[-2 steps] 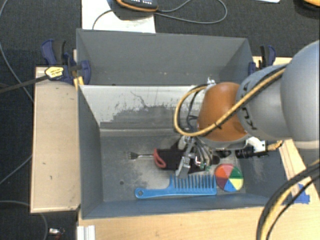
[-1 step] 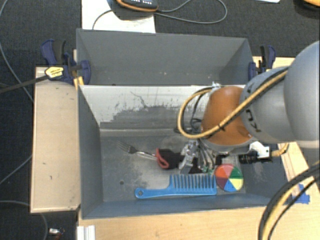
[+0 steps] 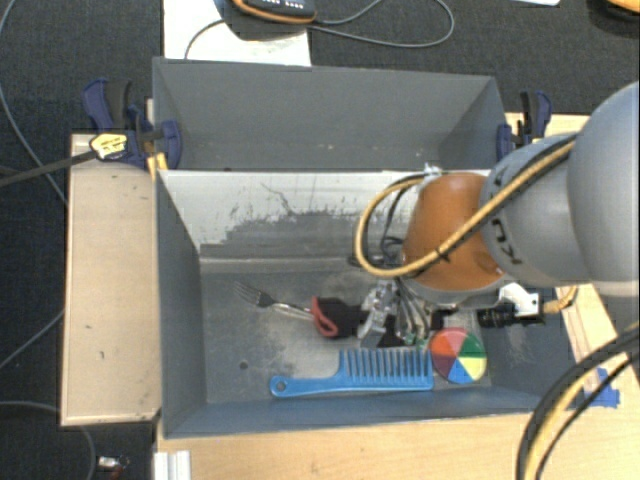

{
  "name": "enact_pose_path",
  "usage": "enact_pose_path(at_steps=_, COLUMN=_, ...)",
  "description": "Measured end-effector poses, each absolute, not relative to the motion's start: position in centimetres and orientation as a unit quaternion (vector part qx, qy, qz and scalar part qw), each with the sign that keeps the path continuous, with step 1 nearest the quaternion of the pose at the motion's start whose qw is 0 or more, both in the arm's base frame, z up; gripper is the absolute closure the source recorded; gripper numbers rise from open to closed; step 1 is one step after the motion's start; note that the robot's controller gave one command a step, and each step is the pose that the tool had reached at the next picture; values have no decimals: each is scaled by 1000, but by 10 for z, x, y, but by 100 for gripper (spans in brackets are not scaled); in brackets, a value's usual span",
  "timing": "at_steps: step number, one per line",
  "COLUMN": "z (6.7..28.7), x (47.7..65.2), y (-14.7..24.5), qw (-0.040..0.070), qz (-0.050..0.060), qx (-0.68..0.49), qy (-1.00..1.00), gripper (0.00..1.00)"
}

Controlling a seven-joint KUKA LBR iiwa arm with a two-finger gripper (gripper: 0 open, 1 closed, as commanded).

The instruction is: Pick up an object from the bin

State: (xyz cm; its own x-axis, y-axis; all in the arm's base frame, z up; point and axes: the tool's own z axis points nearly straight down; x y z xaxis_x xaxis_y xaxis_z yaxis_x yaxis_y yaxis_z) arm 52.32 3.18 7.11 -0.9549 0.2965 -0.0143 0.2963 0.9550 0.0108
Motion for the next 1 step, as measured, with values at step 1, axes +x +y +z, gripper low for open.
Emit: enact_pose_path(at_steps=1, z=128, x=525, y=26, qw=5, qz=4, qx=155, qy=988, gripper=100)
